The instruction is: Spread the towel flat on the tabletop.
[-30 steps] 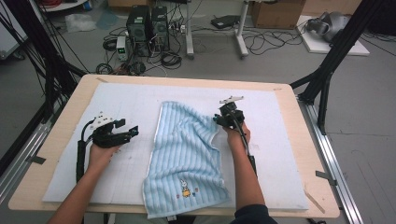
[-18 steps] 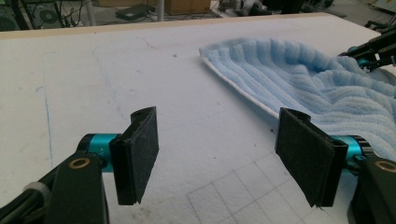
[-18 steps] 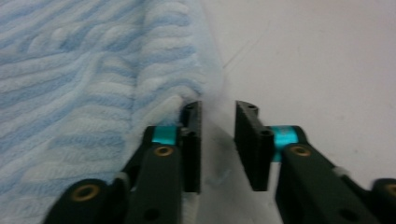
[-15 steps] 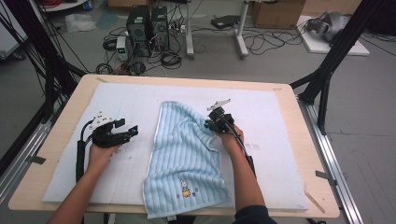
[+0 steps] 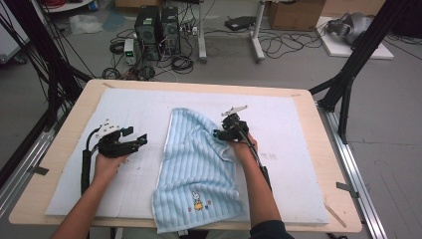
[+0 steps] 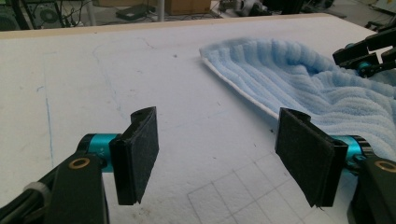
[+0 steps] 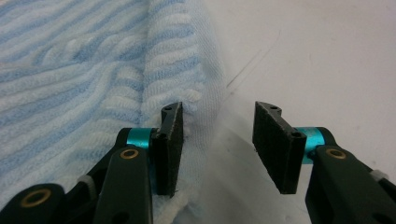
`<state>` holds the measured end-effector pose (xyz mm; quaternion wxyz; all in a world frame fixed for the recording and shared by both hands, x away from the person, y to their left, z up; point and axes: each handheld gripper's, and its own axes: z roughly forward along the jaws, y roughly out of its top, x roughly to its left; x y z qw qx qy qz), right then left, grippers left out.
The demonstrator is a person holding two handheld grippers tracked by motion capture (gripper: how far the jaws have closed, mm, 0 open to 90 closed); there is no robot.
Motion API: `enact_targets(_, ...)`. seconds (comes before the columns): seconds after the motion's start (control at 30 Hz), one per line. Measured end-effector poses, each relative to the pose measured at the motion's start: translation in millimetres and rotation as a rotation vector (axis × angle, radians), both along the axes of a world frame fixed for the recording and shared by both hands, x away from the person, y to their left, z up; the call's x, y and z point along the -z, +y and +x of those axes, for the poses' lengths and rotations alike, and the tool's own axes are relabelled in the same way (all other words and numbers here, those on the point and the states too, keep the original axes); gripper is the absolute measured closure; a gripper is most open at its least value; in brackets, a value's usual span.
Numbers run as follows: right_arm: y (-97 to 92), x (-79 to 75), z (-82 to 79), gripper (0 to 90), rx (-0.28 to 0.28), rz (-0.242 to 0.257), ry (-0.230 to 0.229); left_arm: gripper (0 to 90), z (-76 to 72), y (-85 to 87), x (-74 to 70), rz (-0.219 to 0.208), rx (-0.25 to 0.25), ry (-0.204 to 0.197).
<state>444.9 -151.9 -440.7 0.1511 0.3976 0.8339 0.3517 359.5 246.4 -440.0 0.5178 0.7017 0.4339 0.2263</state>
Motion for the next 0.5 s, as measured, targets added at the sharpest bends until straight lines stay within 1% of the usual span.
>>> enact_targets(0.03, -0.3, 0.2, 0.2, 57.3, 0.000, 0.007, 0.009, 30.5, 0.1, -0.1, 0.2, 0.000, -0.001, 0.000)
enact_targets(0.07, -1.3, 0.5, 0.4, 66.1, -0.008, 0.029, 0.028, 30.5, 0.3, -0.2, 0.4, 0.001, 0.000, 0.002)
enact_targets(0.1, -2.4, 0.6, 0.7, 75.3, -0.026, 0.050, 0.050, 30.5, 0.3, -0.4, 0.7, 0.001, 0.001, 0.003)
enact_targets(0.13, -1.6, 0.2, 0.4, 81.8, -0.046, 0.059, 0.057, 30.5, 0.3, -0.6, 0.7, 0.004, 0.000, 0.004)
enact_targets(0.17, 0.0, -1.3, -0.9, 86.0, -0.055, 0.027, 0.038, 30.5, 0.4, -0.5, 0.7, 0.006, 0.003, 0.004)
enact_targets(0.2, 2.9, -3.5, -2.6, 87.1, -0.073, -0.033, -0.003, 30.5, 0.3, -0.4, 0.6, 0.006, 0.004, 0.003)
enact_targets(0.23, 4.4, -4.8, -3.4, 87.3, -0.065, -0.088, -0.038, 30.5, 0.1, -0.3, 0.4, 0.005, 0.003, 0.002)
enact_targets(0.27, 4.4, -6.4, -3.3, 87.4, -0.047, -0.135, -0.060, 30.5, 0.1, -0.2, 0.1, 0.003, 0.003, 0.003)
enact_targets(0.33, 1.8, -11.0, -1.6, 87.4, 0.009, -0.240, -0.130, 30.5, 0.0, -0.2, 0.3, 0.001, 0.002, 0.004)
enact_targets(0.37, -0.3, -13.9, -0.3, 87.4, 0.039, -0.276, -0.163, 30.5, 0.1, -0.2, 0.3, 0.002, 0.002, 0.004)
enact_targets(0.4, -2.2, -17.0, 0.8, 87.4, 0.065, -0.314, -0.205, 30.5, 0.1, -0.4, 0.3, 0.001, 0.002, 0.004)
enact_targets(0.43, -3.8, -19.9, 2.9, 87.4, 0.090, -0.358, -0.234, 30.5, 0.1, -0.7, 0.3, 0.001, 0.001, 0.004)
enact_targets(0.47, -4.9, -22.2, 5.7, 87.4, 0.113, -0.398, -0.247, 30.6, 0.1, -1.4, 0.2, 0.000, 0.002, 0.004)
enact_targets(0.5, -6.2, -23.8, 7.7, 87.4, 0.130, -0.443, -0.283, 30.5, -0.1, -2.2, 0.2, 0.001, 0.006, 0.004)
